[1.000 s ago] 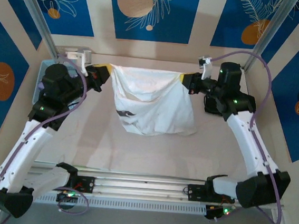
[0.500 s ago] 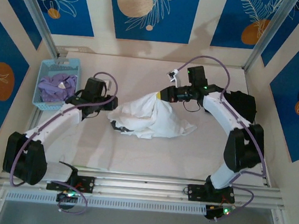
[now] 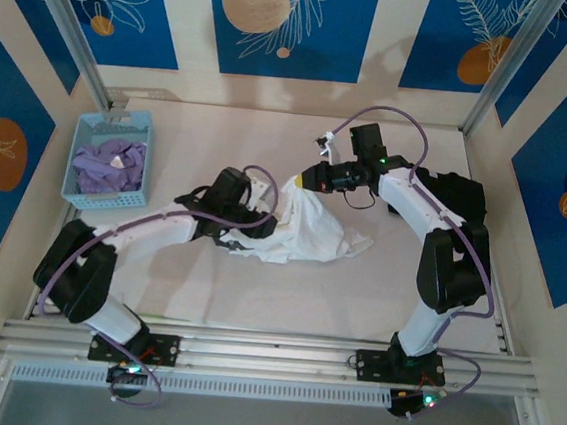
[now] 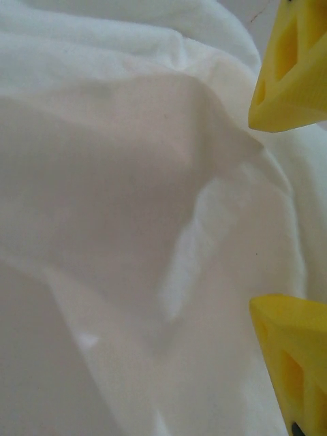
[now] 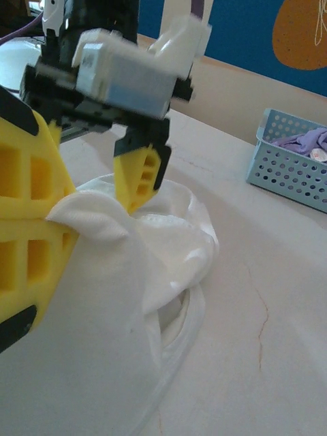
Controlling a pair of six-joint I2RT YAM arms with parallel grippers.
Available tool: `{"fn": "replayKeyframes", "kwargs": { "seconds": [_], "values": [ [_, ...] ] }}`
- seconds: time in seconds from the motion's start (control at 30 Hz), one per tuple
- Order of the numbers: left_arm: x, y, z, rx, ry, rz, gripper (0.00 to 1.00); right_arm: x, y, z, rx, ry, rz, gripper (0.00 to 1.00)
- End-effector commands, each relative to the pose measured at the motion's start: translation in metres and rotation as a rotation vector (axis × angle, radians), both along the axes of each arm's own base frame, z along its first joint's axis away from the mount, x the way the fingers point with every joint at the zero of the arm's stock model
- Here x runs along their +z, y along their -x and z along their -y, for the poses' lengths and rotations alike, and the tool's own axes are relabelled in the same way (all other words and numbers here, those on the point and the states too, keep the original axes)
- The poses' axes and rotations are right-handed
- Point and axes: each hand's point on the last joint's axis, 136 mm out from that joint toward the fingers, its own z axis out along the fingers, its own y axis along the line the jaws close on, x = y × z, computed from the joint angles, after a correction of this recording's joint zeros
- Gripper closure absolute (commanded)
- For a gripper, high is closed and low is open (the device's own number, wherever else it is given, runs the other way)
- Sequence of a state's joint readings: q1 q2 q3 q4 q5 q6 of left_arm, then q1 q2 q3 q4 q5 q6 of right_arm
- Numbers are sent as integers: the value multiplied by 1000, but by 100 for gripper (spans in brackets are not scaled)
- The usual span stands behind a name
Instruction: Fold the inside-out t-shirt
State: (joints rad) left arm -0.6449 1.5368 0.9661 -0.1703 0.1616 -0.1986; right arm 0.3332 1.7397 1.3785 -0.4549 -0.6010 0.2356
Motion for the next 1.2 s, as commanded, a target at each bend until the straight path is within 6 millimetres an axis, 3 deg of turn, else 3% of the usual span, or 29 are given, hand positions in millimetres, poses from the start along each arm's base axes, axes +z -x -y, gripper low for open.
{"fn": "replayKeyframes", "kwargs": {
  "seconds": [0.0,0.1,0.27,0.33,0.4,0.57,0.63,0.7,0.8,0.9,1.0,1.17],
  "values": [
    [18,-6,26,-97,51,46,37,18,0,3,-8,-10,22,100],
    [15,-14,30,-91,51,48,45,20,1,5,-9,-7,28,100],
    [17,-26,34,-77,45,45,90,26,3,9,-5,0,61,100],
    [37,-28,34,-77,88,63,100,33,2,16,-13,35,109,100],
    [67,-25,32,-81,152,80,100,45,1,24,-24,90,181,100],
    [177,9,19,-121,446,124,100,82,6,45,-68,245,393,100],
    [208,25,14,-144,525,139,100,90,6,50,-97,284,460,98],
    [225,36,12,-168,568,133,100,90,-2,52,-145,314,493,93],
    [234,38,12,-168,600,119,100,78,-24,62,-274,399,453,85],
    [230,32,12,-133,592,101,100,70,-25,69,-332,471,410,77],
    [225,27,13,-102,589,68,100,67,-2,66,-309,486,433,68],
    [219,21,11,-62,571,44,100,57,67,40,-164,365,502,60]
  ]
}}
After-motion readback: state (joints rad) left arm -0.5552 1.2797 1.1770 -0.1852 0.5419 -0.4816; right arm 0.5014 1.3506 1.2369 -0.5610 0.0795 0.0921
